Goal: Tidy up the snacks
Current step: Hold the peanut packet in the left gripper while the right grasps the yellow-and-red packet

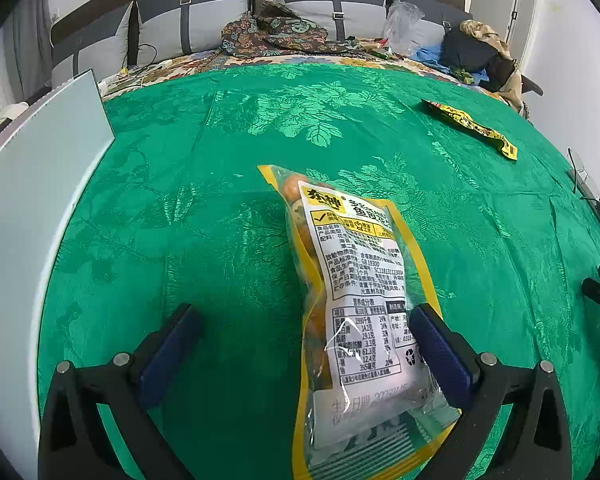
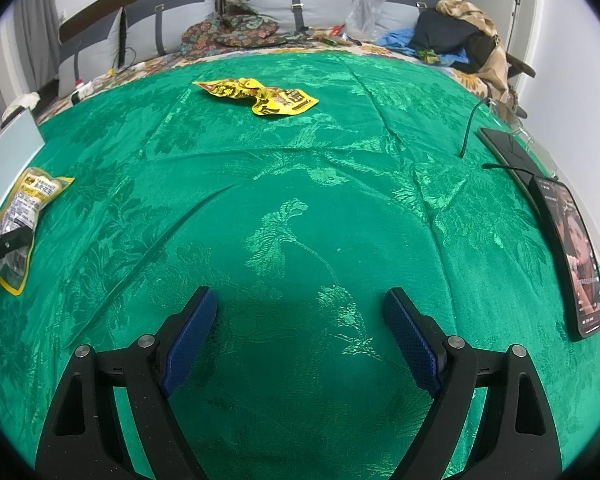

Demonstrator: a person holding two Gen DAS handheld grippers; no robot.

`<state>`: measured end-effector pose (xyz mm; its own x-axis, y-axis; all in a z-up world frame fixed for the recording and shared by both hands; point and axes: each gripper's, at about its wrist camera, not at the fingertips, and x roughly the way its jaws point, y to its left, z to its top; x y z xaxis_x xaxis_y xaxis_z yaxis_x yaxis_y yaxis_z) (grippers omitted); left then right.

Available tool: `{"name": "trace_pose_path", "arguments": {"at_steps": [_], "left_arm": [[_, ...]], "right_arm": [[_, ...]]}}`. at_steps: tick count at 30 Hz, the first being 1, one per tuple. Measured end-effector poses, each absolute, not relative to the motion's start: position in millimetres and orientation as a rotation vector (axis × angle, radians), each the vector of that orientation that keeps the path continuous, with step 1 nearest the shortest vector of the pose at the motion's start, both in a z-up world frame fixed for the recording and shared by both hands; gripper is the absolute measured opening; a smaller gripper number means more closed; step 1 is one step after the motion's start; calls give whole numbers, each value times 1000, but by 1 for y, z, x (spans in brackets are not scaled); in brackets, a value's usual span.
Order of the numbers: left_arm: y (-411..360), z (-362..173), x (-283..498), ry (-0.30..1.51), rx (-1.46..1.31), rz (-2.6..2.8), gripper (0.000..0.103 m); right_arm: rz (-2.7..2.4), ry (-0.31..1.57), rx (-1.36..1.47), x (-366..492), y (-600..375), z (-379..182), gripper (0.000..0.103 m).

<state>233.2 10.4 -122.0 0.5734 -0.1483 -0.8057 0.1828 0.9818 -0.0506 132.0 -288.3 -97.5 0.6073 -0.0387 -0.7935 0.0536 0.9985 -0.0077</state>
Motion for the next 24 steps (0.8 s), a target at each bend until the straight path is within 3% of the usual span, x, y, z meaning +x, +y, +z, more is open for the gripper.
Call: {"name": "trace_pose_path", "arguments": {"at_steps": [6, 10, 15, 24], "left_arm": [[10, -122, 234, 940, 41, -194, 103], [10, -122, 233, 940, 40, -194, 103], [10, -123, 234, 940, 38, -196, 103], [10, -123, 234, 940, 37, -197, 103]], "right_arm": [[76, 921, -17, 157, -293, -84, 87], [131, 853, -87, 223, -288, -57, 87], [158, 947, -285, 329, -255, -68, 87], [166, 1122, -117, 408, -249, -95, 86]]}}
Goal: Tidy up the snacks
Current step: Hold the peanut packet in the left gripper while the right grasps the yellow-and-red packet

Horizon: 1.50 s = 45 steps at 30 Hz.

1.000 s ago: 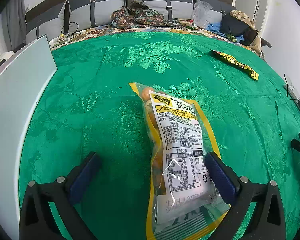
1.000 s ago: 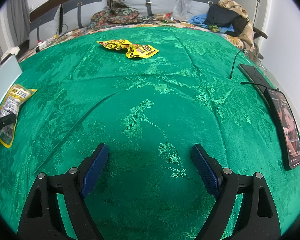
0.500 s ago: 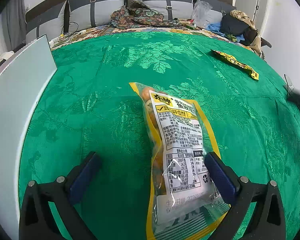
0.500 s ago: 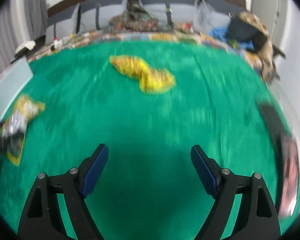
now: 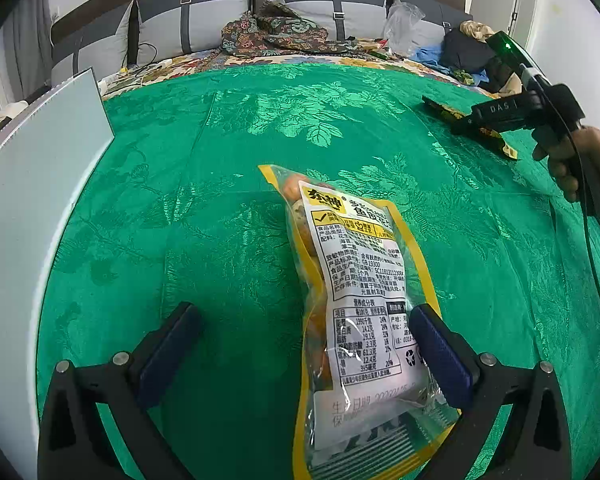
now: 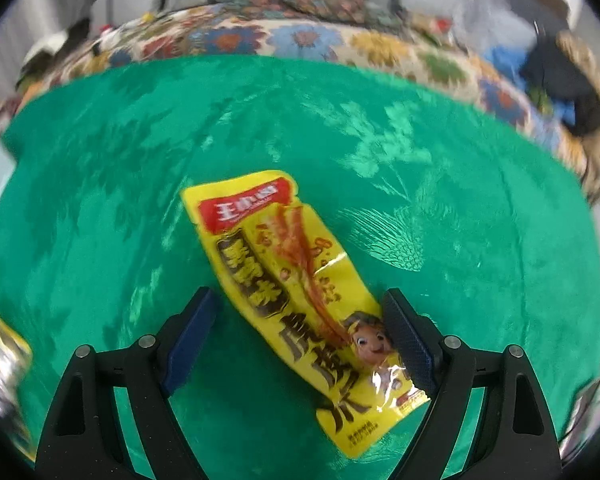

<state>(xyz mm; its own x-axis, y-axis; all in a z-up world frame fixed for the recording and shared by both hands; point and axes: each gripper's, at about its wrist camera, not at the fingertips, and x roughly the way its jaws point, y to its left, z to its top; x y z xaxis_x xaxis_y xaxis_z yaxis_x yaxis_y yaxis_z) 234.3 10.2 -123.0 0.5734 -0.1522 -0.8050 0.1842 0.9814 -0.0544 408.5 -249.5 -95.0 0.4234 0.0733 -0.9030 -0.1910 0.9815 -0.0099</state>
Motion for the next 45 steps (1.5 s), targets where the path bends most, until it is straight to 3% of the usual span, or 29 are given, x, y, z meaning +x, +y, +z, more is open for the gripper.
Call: {"name": "trace_pose_path", "arguments": {"at_steps": [2, 4, 6, 11, 14, 17, 20, 25, 26, 28, 31, 37, 42, 45], "left_arm": [[10, -123, 234, 940, 37, -197, 103], [10, -123, 234, 940, 38, -197, 103], [10, -123, 234, 940, 37, -197, 103], [10, -123, 234, 940, 38, -198, 103], [10, -123, 234, 940, 38, -198, 103], [10, -123, 234, 940, 38, -198, 103], [10, -123, 234, 940, 38, -198, 103], [10, -123, 235, 940, 39, -198, 103], [10, -123, 235, 940, 39, -198, 103], [10, -123, 235, 940, 40, -198, 103], [10, -123, 235, 940, 39, -199, 103], [10, -124, 235, 939, 39, -199, 103], [10, -124, 235, 939, 39, -200, 103], [10, -124, 235, 939, 40, -200, 103]], "right_arm": [[135, 1146, -90, 412, -255, -94, 81], [124, 1150, -96, 409, -255, -88, 50], [111, 1169, -87, 404, -256, -81, 37], [120, 1220, 85, 384, -271, -70, 26], [189, 1222, 302, 357, -283, -63, 20], [362, 1218, 597, 308, -292, -65, 8], [440, 1220, 723, 257, -298, -79, 8], [218, 1146, 558, 194, -316, -81, 14], [206, 1133, 548, 188, -315, -80, 17], [218, 1108, 553, 180, -301, -76, 44], [282, 1091, 528, 181, -264, -72, 57], [182, 1160, 293, 228, -167, -92, 62], [99, 1146, 165, 248, -125, -93, 79], [94, 1129, 42, 247, -115, -96, 81]]}}
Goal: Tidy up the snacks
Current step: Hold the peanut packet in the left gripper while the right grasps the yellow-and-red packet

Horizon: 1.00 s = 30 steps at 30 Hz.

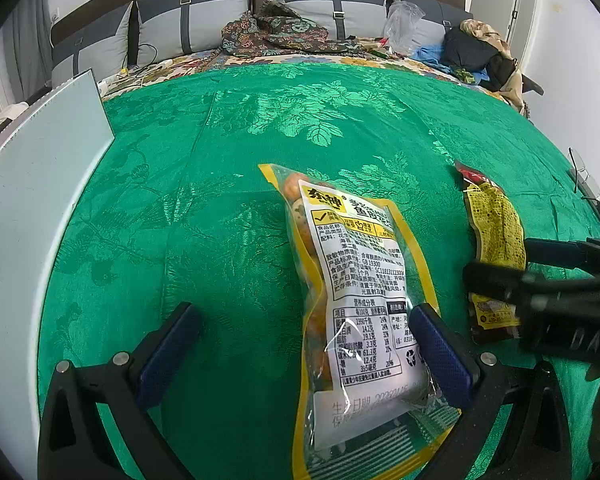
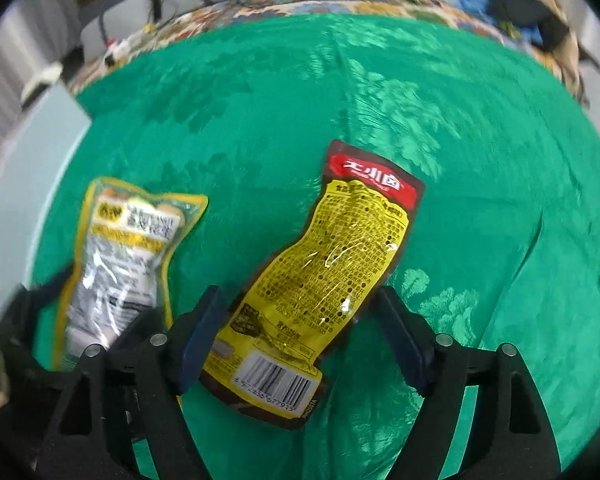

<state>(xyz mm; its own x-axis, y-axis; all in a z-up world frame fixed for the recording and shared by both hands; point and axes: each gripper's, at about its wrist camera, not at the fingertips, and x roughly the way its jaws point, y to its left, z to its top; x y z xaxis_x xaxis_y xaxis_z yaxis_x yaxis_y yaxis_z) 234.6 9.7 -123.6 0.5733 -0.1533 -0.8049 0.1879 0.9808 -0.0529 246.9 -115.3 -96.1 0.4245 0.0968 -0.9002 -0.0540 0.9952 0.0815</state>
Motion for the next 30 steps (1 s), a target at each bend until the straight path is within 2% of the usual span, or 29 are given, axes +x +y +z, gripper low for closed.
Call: {"name": "trace_pose_path", "arguments": {"at_steps": [4, 30], "left_arm": [[11, -123, 235, 940, 42, -199, 103], [11, -124, 235, 940, 44, -201, 103]], "right_arm": [[118, 1088, -8, 244, -114, -98, 83], [174, 1136, -96, 246, -115, -99, 83]]}}
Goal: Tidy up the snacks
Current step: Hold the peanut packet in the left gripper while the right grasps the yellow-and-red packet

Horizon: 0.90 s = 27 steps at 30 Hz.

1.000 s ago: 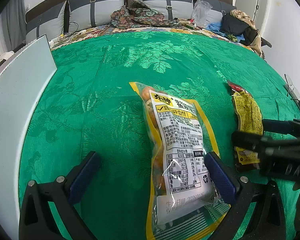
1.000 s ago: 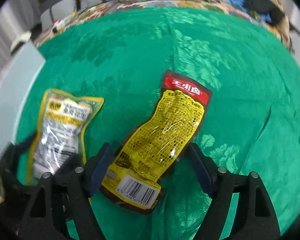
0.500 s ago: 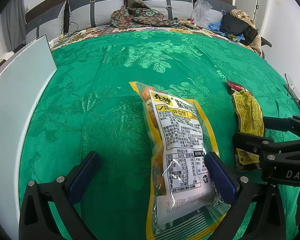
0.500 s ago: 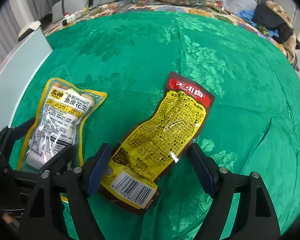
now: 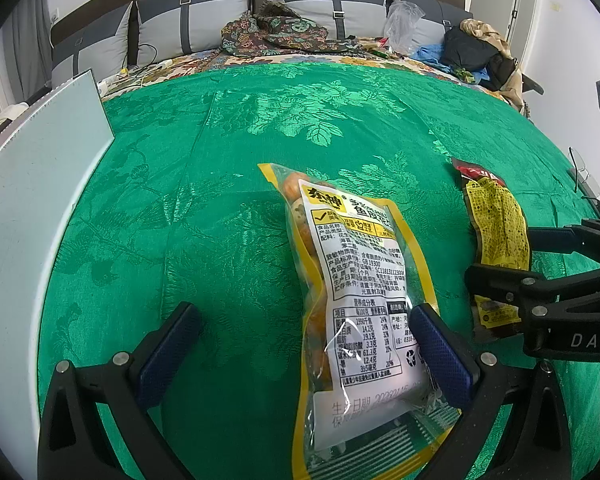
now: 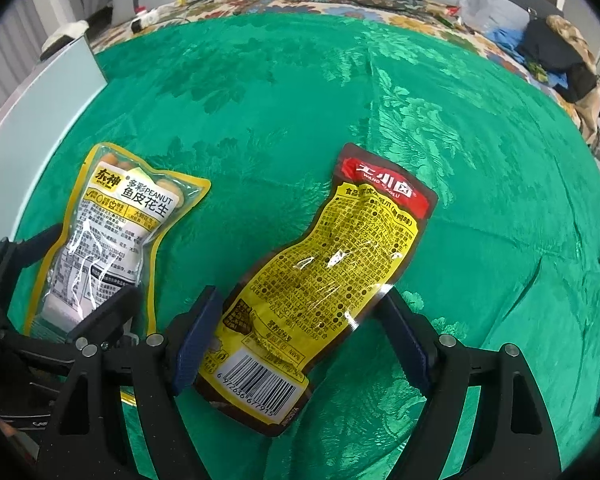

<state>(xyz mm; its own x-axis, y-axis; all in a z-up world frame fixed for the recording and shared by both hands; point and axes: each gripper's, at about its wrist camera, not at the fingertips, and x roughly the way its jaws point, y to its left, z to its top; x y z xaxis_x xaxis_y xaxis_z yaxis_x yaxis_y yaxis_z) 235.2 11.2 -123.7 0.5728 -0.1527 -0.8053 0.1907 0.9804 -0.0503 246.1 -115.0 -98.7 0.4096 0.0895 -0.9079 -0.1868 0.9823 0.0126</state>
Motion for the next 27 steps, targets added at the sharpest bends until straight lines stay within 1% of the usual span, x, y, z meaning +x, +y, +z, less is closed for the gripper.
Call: {"name": "trace_pose_path", "arguments": {"at_steps": [1, 2, 3, 4, 6, 10, 13, 17, 18, 19, 21, 23, 24, 25, 26, 27], "left_arm": [[11, -124, 235, 940, 44, -201, 103], [12, -123, 235, 940, 44, -202, 103], [11, -124, 235, 940, 44, -202, 103], [11, -124, 235, 940, 44, -202, 103], [11, -124, 235, 940, 45, -201, 103], [13, -123, 235, 939, 39, -208, 103], [20, -118, 245, 1041, 30, -274, 103], [41, -112, 252, 1113, -135, -293, 103], [42, -112, 254, 1126, -155, -284, 103], [41, -112, 256, 1133, -159, -264, 103], [32, -112, 260, 1148, -110, -214, 103], [16, -115, 263, 1163, -24, -154, 102], [9, -116, 262, 1160, 8, -145, 96], [3, -111, 257, 1123, 25, -176, 63], [-2, -106, 252, 1102, 31, -218, 44], [-5, -103, 250, 1116, 39, -222, 43]], "right_arm": [[173, 1138, -102, 246, -115, -98, 79], [175, 1142, -106, 247, -116, -98, 79], [174, 1142, -111, 247, -117, -97, 73], [174, 1138, -110, 246, -118, -96, 60], [186, 1136, -73, 248, -125, -94, 50], [209, 1147, -28, 251, -133, -92, 43], [236, 1165, 61, 256, -146, -91, 40], [278, 1189, 174, 261, -161, -91, 43], [283, 1193, 192, 262, -163, -91, 47], [291, 1199, 207, 263, -162, -92, 56], [296, 1214, 217, 265, -157, -91, 71], [249, 1225, 169, 269, -144, -91, 75], [226, 1228, 132, 271, -136, -92, 76], [204, 1227, 77, 272, -128, -92, 71], [178, 1220, 9, 273, -122, -92, 62], [163, 1215, -14, 274, -122, -92, 50]]}}
